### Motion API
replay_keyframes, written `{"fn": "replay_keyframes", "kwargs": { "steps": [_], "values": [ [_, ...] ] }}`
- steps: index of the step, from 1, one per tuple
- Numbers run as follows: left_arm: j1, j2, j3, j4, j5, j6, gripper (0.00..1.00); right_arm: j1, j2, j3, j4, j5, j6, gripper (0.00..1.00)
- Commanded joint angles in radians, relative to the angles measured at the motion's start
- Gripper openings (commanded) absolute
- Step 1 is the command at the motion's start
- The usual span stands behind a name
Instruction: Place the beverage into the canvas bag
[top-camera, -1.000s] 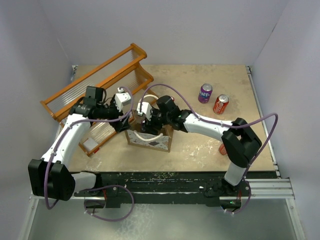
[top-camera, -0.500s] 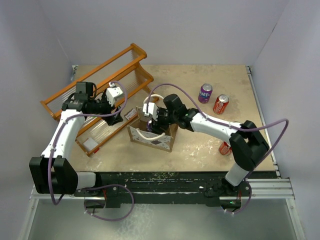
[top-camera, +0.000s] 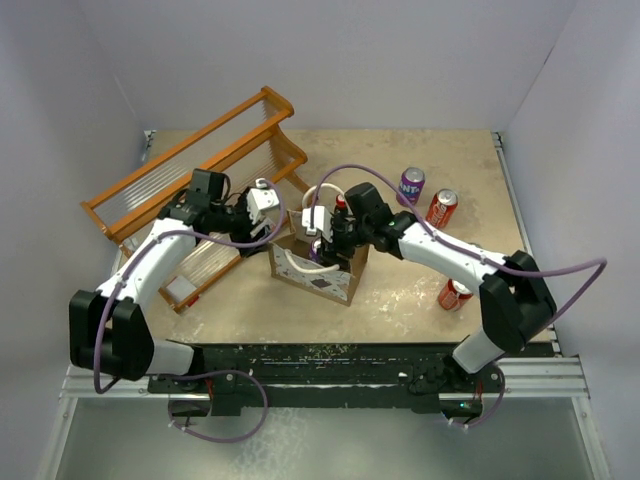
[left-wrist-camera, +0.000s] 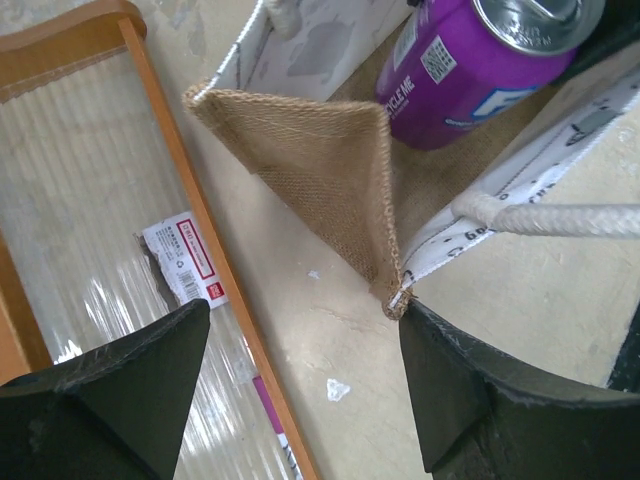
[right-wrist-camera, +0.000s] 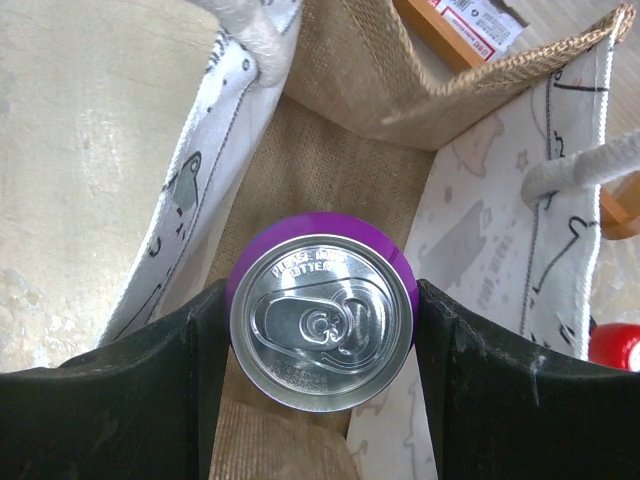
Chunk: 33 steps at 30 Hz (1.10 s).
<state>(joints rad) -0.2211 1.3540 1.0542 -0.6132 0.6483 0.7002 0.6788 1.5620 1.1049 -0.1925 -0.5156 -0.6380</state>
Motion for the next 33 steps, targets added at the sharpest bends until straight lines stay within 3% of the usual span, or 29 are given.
{"fn": "replay_keyframes", "kwargs": {
  "steps": [1, 8, 15, 18, 33],
  "values": [
    [-0.002, 0.044, 0.019, 0.106, -0.031, -0.030, 0.78, 0.004, 0.019, 0.070, 0.163, -0.006, 0.047, 0.00],
    [-0.002, 0.007, -0.024, 0.021, 0.144, 0.074, 0.71, 0.017, 0.084, 0.106, 0.303, 0.030, 0.197, 0.00],
    [-0.003, 0.030, -0.023, -0.010, 0.218, 0.065, 0.38, 0.033, 0.136, 0.130, 0.410, 0.078, 0.297, 0.00],
    [-0.003, 0.032, -0.030, -0.020, 0.232, 0.063, 0.30, 0.033, 0.144, 0.127, 0.444, 0.082, 0.327, 0.00],
    [-0.006, 0.003, -0.113, 0.027, 0.318, 0.013, 0.31, 0.051, 0.231, 0.176, 0.442, 0.246, 0.397, 0.05]
  ]
}}
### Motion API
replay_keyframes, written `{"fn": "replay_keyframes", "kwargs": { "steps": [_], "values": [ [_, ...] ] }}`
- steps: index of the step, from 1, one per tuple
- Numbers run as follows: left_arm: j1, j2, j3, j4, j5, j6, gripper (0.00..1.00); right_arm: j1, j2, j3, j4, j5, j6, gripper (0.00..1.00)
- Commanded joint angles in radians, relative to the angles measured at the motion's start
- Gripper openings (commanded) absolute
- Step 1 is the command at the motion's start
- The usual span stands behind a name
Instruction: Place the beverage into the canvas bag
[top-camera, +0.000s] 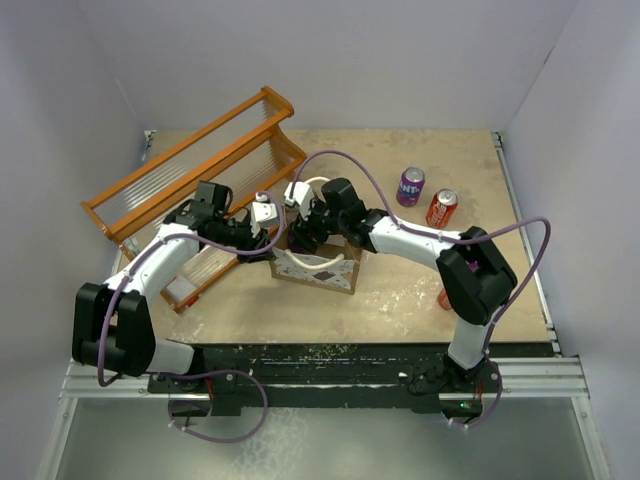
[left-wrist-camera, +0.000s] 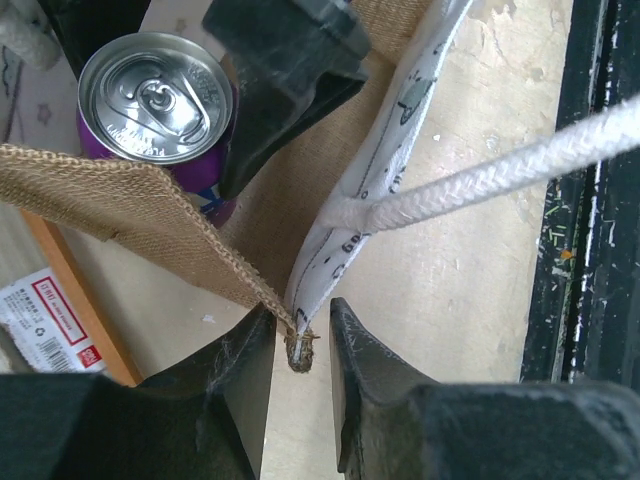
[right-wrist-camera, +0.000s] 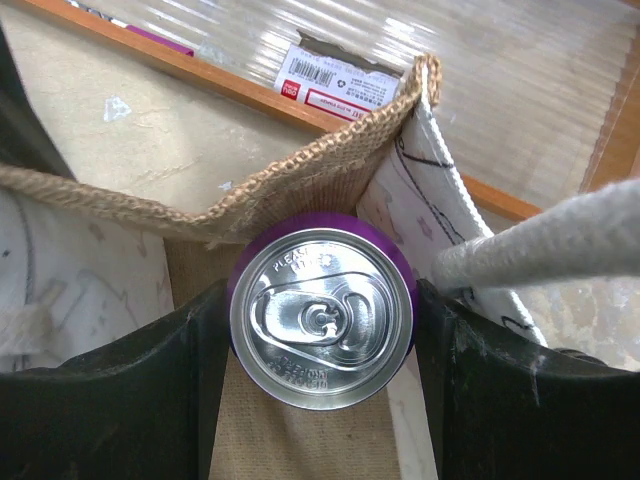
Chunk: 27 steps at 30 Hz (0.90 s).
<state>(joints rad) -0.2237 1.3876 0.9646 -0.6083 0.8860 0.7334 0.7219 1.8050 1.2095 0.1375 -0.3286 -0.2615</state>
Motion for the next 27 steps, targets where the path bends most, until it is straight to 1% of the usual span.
{"fn": "replay_keyframes", "kwargs": {
  "steps": [1, 4, 12, 13, 14, 20, 25, 27],
  "values": [
    [-0.003, -0.031, -0.028, 0.024, 0.085, -0.023, 0.32, 0.008, -0.009, 0.070, 0.111, 0.065, 0.021, 0.07],
    [-0.003, -0.031, -0.037, 0.033, 0.089, -0.027, 0.33, 0.010, -0.003, 0.069, 0.105, 0.067, 0.023, 0.13],
    [-0.003, -0.035, -0.040, 0.054, 0.077, -0.043, 0.36, 0.013, 0.017, 0.082, 0.080, 0.057, 0.031, 0.35],
    [-0.003, -0.036, -0.039, 0.054, 0.073, -0.046, 0.37, 0.012, 0.017, 0.083, 0.076, 0.060, 0.031, 0.44],
    [-0.004, -0.040, -0.040, 0.055, 0.070, -0.046, 0.37, 0.012, 0.017, 0.086, 0.071, 0.062, 0.031, 0.49],
    [-0.003, -0.053, -0.035, 0.051, 0.055, -0.040, 0.39, 0.012, 0.007, 0.101, 0.046, 0.058, 0.028, 0.69],
    [-0.003, -0.053, -0.023, 0.036, 0.050, -0.030, 0.40, 0.013, -0.006, 0.110, 0.022, 0.040, 0.019, 0.81],
    [-0.003, -0.052, -0.018, 0.029, 0.049, -0.025, 0.40, 0.012, -0.014, 0.111, 0.015, 0.037, 0.013, 0.84]
  ]
}}
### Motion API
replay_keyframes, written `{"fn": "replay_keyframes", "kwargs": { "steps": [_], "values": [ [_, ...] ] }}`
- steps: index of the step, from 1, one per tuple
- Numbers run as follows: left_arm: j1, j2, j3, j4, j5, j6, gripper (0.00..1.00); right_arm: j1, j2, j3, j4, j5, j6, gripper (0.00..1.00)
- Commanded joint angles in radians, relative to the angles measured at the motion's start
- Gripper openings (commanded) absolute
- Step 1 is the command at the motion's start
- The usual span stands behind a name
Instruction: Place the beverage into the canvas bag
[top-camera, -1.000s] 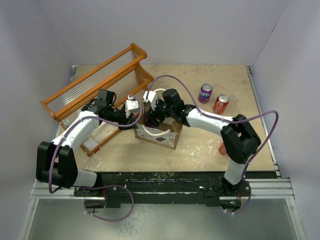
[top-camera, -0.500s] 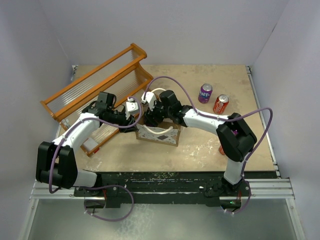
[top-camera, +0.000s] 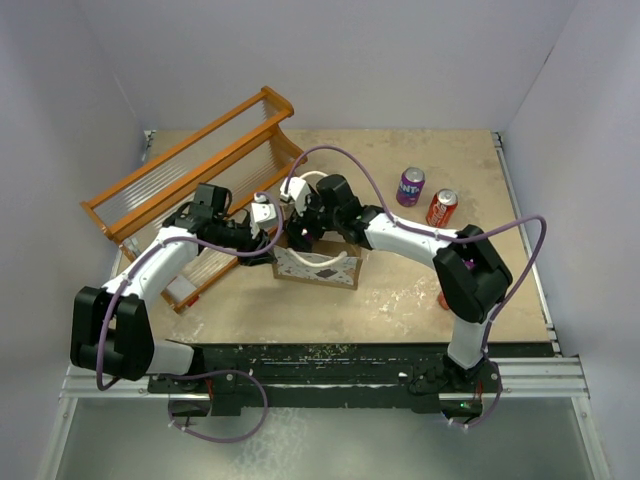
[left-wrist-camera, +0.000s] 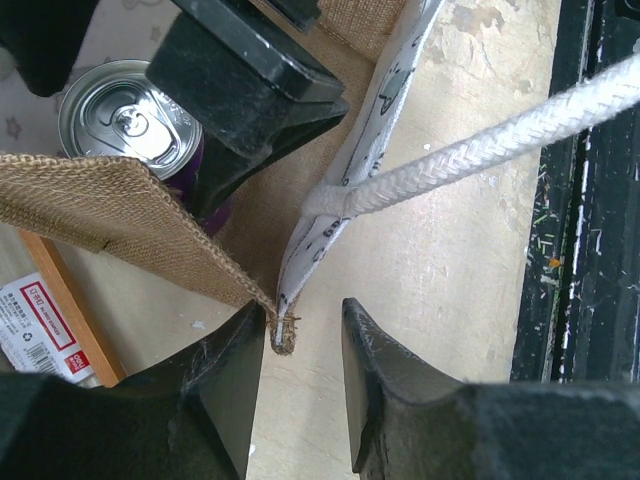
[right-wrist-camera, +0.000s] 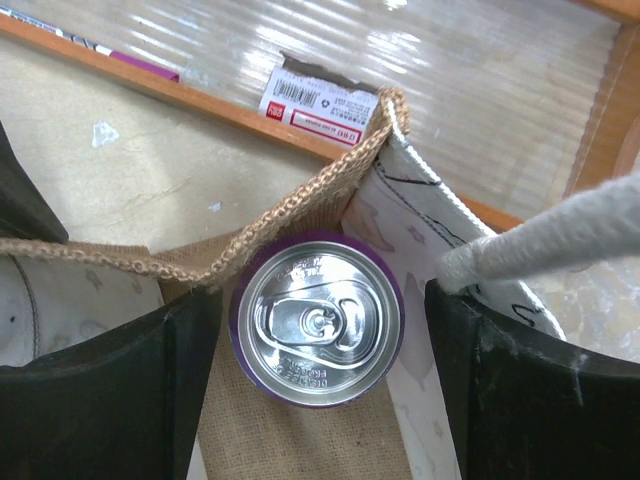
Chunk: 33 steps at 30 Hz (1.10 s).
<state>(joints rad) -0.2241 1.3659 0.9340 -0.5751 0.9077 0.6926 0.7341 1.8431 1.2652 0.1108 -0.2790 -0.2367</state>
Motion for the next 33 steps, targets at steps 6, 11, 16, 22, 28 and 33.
{"fn": "replay_keyframes", "kwargs": {
  "steps": [6, 11, 16, 22, 28, 33],
  "values": [
    [-0.002, -0.031, 0.028, -0.027, 0.021, 0.027, 0.41, 0.000, -0.086, 0.055, 0.017, -0.030, -0.042, 0.84],
    [-0.003, -0.032, 0.047, -0.055, 0.015, 0.047, 0.43, 0.001, -0.131, 0.048, -0.015, -0.029, -0.085, 0.84],
    [-0.002, -0.028, 0.087, -0.107, 0.013, 0.080, 0.46, 0.001, -0.171, 0.035, -0.057, -0.039, -0.153, 0.83],
    [-0.003, -0.021, 0.134, -0.154, 0.007, 0.107, 0.48, 0.000, -0.205, 0.023, -0.122, -0.074, -0.265, 0.83],
    [-0.003, -0.022, 0.162, -0.164, 0.009, 0.102, 0.55, -0.001, -0.251, 0.016, -0.231, -0.144, -0.343, 0.82],
    [-0.003, -0.032, 0.182, -0.178, 0.017, 0.106, 0.58, -0.001, -0.302, 0.011, -0.298, -0.178, -0.366, 0.82]
  ]
}}
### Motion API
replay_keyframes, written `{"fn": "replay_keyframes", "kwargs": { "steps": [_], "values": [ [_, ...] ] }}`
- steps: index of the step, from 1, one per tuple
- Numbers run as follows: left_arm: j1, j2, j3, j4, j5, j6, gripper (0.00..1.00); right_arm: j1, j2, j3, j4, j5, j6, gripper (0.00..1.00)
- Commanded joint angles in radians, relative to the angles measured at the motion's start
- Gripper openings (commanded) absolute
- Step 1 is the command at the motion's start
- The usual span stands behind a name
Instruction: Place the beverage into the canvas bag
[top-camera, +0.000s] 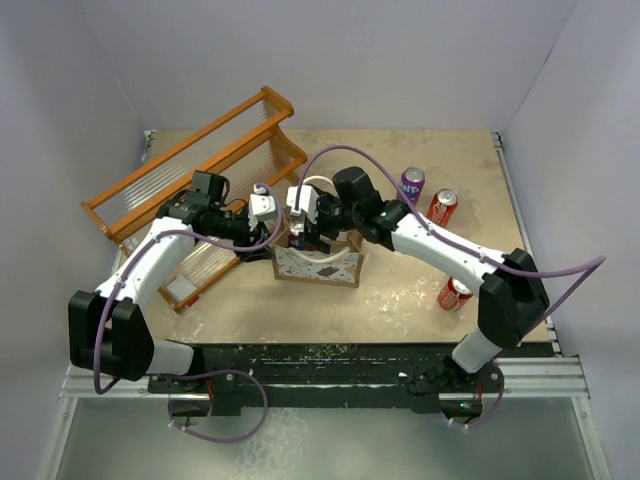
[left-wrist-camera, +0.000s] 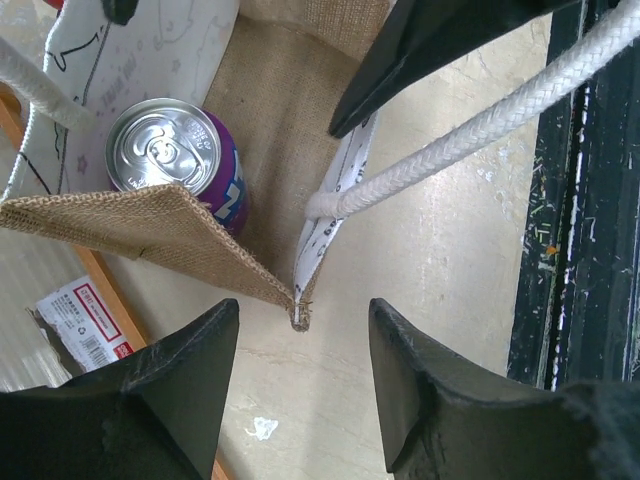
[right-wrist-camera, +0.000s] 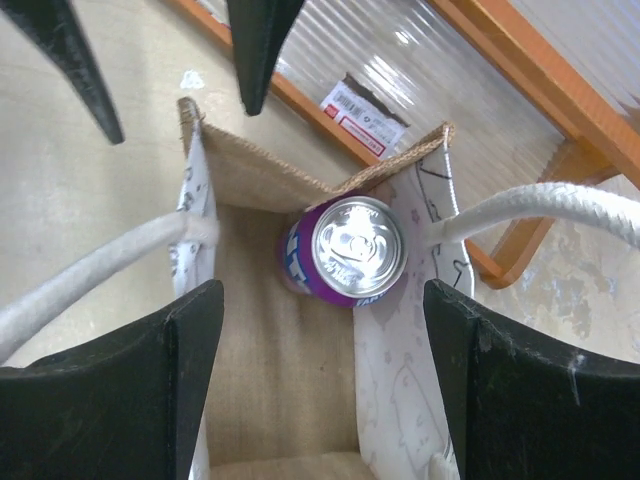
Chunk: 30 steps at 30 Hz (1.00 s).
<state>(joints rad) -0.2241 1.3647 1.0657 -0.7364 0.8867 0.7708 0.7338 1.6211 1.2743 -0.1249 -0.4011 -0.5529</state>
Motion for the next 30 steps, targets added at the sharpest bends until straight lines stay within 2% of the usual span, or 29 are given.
{"fn": "replay_keyframes", "kwargs": {
  "steps": [1, 5, 9, 14, 17, 23, 30],
  "values": [
    [-0.003, -0.033, 0.054, -0.022, 0.039, 0.031, 0.59, -0.001, -0.100, -0.007, -0.058, -0.050, -0.045, 0.81],
    [-0.003, -0.054, 0.064, -0.033, 0.039, 0.043, 0.63, -0.005, -0.204, -0.032, -0.013, -0.020, 0.004, 0.81],
    [-0.003, -0.088, 0.071, -0.027, 0.032, 0.046, 0.68, -0.045, -0.277, -0.007, -0.039, -0.002, 0.047, 0.82],
    [-0.003, -0.143, 0.049, 0.055, -0.014, -0.042, 0.73, -0.211, -0.383, -0.052, 0.016, -0.002, 0.172, 0.83],
    [-0.003, -0.165, 0.030, 0.081, -0.027, -0.068, 0.75, -0.312, -0.429, -0.093, 0.054, 0.073, 0.230, 0.84],
    [-0.002, -0.179, 0.011, 0.087, -0.040, -0.082, 0.77, -0.463, -0.412, -0.108, 0.059, 0.270, 0.319, 0.86],
    [-0.003, -0.203, -0.017, 0.120, -0.086, -0.106, 0.80, -0.620, -0.304, -0.069, -0.003, 0.314, 0.347, 0.88]
  ]
}}
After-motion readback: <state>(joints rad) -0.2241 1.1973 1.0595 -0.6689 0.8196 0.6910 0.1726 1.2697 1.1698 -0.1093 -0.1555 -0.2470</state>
